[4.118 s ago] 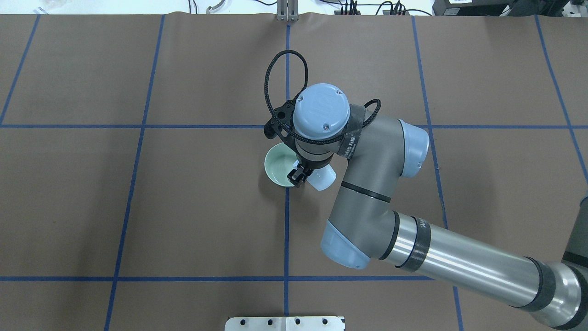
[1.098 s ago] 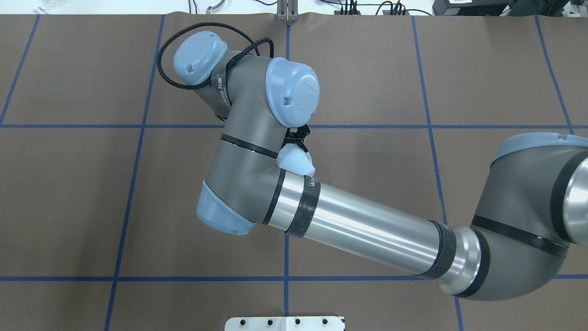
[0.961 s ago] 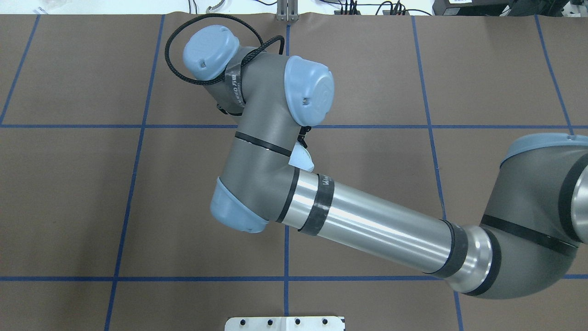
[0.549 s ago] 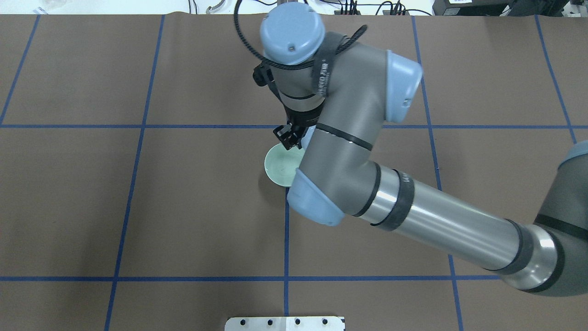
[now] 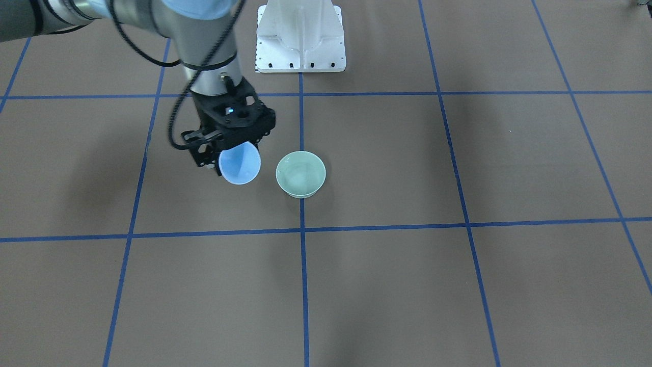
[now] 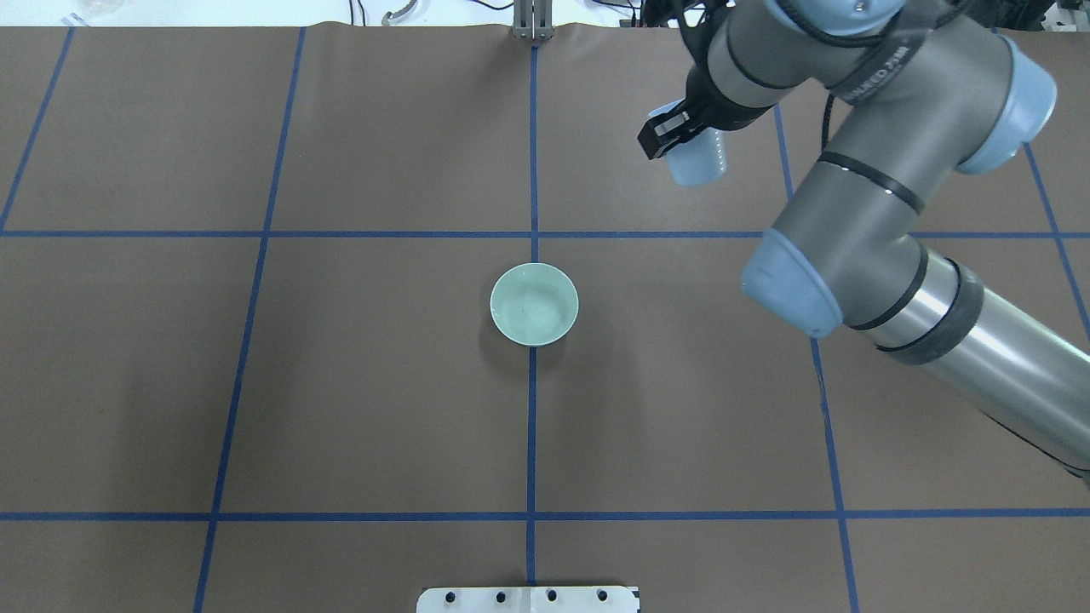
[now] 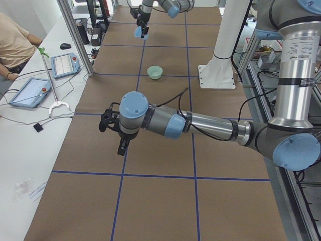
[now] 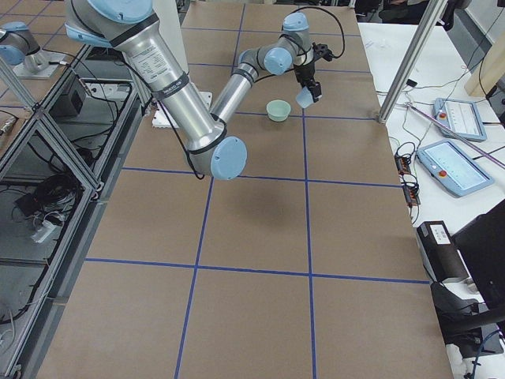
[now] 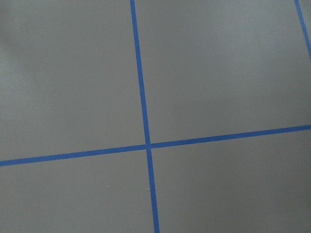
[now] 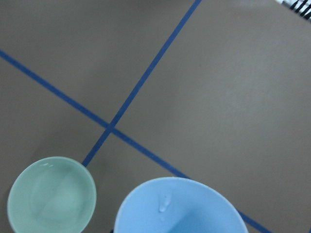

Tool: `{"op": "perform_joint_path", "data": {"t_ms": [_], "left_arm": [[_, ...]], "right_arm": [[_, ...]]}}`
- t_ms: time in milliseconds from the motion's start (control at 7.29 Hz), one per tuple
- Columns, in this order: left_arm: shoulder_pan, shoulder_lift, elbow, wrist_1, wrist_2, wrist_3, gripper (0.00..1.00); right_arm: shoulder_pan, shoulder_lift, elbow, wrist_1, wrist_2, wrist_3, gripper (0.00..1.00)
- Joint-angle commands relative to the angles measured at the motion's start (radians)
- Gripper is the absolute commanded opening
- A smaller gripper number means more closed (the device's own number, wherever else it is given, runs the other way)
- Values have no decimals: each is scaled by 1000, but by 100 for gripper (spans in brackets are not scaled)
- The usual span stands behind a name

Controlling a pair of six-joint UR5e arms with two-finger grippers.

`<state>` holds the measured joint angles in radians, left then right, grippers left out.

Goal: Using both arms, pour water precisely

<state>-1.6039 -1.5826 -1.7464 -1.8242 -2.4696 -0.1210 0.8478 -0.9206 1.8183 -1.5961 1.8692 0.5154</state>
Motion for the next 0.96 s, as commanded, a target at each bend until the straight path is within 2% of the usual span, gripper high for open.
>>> {"op": "perform_joint_path", "data": {"t_ms": [0, 275, 412, 549, 686, 824], "left_arm": [[120, -5, -7, -221, 0, -211, 100], [314, -162, -15, -271, 12, -474, 100], [408, -204, -43, -271, 103, -647, 100], [521, -236, -51, -261, 223, -736, 100], [614, -294, -48, -195, 286, -790, 100], [637, -389, -51, -55, 310, -796, 100]], "right_arm": [[94, -119, 1, 160, 1, 44, 0], [161, -254, -4, 342, 1, 104, 0], [181, -320, -4, 408, 2, 135, 0], [192, -401, -13, 530, -11, 132, 0], [207, -496, -26, 682, -39, 133, 2], [233, -582, -71, 837, -45, 132, 7]]}}
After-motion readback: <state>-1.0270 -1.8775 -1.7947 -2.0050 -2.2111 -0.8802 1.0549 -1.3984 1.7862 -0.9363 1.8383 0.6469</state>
